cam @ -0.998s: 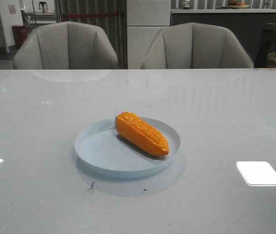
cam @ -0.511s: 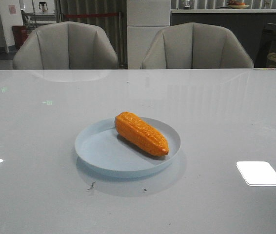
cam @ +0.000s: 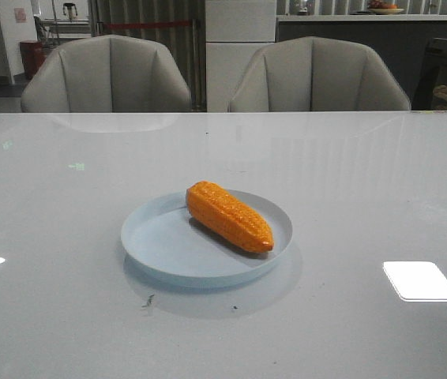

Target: Place corn on plate with both arms

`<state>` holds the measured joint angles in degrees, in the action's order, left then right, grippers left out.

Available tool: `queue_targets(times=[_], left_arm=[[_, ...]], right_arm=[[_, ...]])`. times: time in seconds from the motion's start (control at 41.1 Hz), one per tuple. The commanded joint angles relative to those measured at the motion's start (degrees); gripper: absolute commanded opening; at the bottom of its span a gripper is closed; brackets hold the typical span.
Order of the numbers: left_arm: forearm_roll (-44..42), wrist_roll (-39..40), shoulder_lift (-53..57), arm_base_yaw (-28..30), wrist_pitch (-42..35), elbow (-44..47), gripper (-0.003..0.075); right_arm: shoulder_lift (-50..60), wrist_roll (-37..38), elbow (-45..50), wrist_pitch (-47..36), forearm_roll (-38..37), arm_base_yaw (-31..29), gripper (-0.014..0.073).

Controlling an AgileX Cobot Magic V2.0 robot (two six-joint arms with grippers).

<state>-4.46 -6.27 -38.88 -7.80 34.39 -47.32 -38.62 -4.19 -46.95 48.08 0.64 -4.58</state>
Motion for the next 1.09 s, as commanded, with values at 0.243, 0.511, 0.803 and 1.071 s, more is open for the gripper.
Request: queue_targets(times=[0.243,0.511,0.803,1.071], left_arm=[[-0.4,0.5,0.5,0.0,-13.4,0.8,0.0089],[-0.8,0.5,11.5,1.3,-34.8,15.6,0.0089],[-0.8,0.5,28.8,5.0,-34.7,29.3,0.0089],[0.2,0.5,40.2,5.1,-35.3,37.4,0.0089]], right_arm=[[0.2,-0.5,-1.5,-4.4,-0.6,-0.2,0.0520],[0.2,-0.5,-1.5,-4.4,-0.6,-0.2,0.0520],[0.2,-0.5,-1.5,-4.4,-0.6,-0.2,0.0520],[0.2,-0.5,-1.5,-4.4,-0.6,-0.2,0.0520]])
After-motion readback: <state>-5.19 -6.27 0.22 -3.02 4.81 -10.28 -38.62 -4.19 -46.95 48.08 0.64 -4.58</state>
